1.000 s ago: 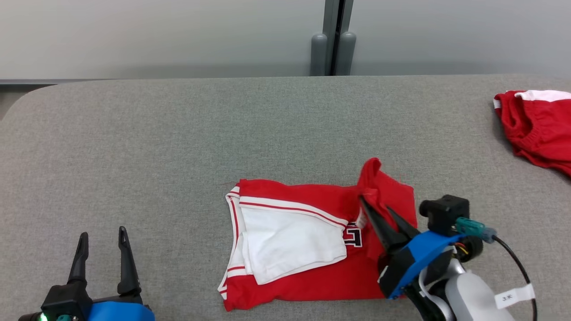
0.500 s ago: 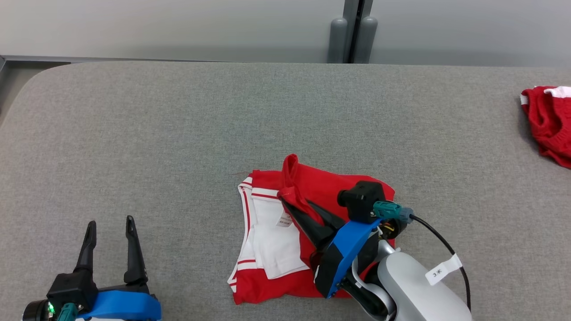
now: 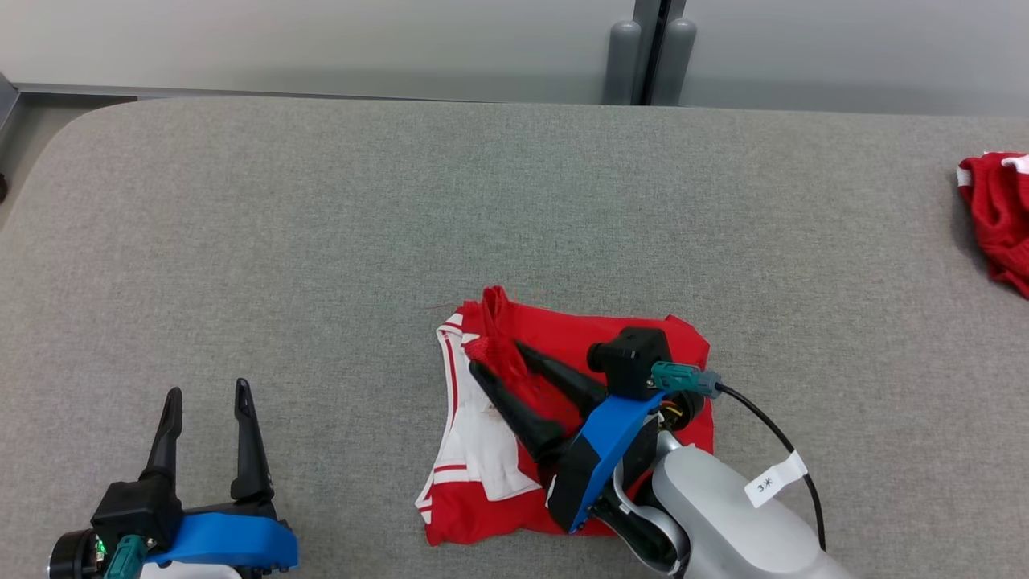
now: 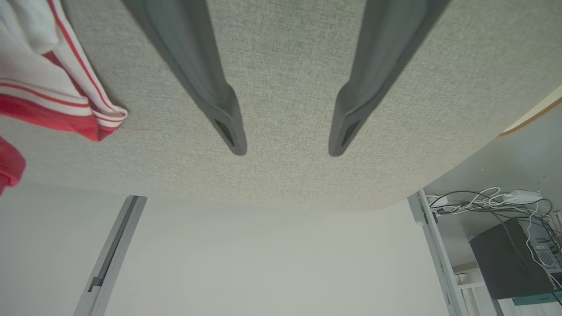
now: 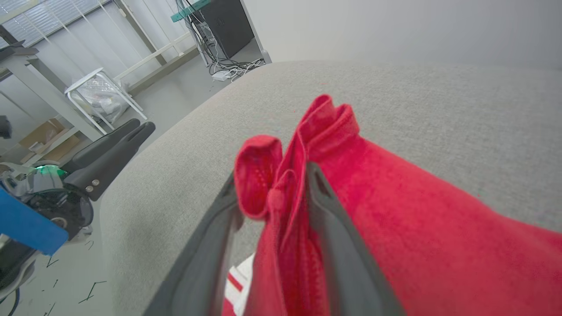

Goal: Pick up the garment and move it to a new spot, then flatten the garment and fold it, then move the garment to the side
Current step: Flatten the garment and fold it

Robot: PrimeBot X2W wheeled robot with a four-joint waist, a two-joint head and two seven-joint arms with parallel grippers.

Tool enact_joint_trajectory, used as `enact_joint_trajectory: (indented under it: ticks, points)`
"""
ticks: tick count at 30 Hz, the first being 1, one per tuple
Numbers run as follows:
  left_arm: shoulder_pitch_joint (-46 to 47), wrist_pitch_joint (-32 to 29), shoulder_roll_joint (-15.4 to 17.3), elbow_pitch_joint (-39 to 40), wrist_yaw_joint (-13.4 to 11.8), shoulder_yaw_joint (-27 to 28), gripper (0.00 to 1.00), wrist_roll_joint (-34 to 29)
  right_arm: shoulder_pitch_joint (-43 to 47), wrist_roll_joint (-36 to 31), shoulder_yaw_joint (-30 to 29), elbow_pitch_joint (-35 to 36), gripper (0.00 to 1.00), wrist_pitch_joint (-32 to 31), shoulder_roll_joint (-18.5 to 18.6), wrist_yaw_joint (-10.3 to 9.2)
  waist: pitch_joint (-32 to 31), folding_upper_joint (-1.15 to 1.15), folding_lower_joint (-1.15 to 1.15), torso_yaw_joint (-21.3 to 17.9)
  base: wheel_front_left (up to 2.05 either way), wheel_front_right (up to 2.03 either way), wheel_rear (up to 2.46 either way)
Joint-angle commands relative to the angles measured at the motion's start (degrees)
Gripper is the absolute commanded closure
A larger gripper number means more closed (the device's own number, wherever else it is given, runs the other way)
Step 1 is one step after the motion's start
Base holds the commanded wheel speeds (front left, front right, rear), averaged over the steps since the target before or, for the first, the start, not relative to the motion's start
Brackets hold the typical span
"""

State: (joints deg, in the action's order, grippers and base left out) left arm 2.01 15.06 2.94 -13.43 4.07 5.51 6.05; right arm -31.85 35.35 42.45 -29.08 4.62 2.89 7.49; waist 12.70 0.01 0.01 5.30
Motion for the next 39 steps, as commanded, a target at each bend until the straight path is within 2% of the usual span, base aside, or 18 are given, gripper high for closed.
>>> enact_joint_trajectory:
  ticks: [1,6,10,16,22,29,39]
  points:
    - [0.7,0.1,-0.1,-0.1,-0.2,0.1,0.00,0.1,-1.5,0.4,0.0,-0.7,0.00,1.0,0.1,0.01,-0.1,-0.01,-0.01,-0.2,0.00,0.00,0.00]
    - [0.1,0.1,-0.1,-0.2,-0.1,0.6,0.00,-0.3,-2.5,-2.1,-2.5,-4.1,0.00,5.7,0.1,0.01,-1.2,-0.01,-0.01,-1.2,0.00,0.00,0.00]
    - [-0.5,0.1,-0.1,0.2,-0.1,1.0,0.00,-0.6,-2.0,-6.9,-7.6,-6.3,0.00,8.8,0.6,0.01,-2.1,-0.01,-0.01,-2.2,0.00,0.00,0.00]
    - [-1.7,0.1,-0.1,0.4,0.0,1.8,0.00,-1.7,5.2,-15.5,-20.1,-1.5,0.00,10.6,4.4,0.01,-4.1,-0.01,-0.01,-3.7,0.00,0.00,0.00]
    - [-2.8,0.1,-0.1,0.3,0.0,1.9,0.00,-2.5,16.5,-21.3,-31.8,6.6,0.00,10.6,4.2,0.01,-5.5,-0.01,-0.01,-4.8,0.00,0.00,0.00]
    - [-4.3,0.1,-0.1,-0.3,-0.1,2.2,0.00,-3.3,25.6,-24.9,-37.3,11.7,0.00,10.6,1.6,0.01,-7.2,-0.01,-0.01,-5.9,0.00,0.00,0.00]
    - [-5.6,0.1,0.2,-2.1,0.2,1.7,0.00,-4.3,31.3,-25.6,-41.5,13.2,0.00,10.6,0.1,0.01,-10.7,-0.01,-0.01,-5.2,0.00,0.00,0.00]
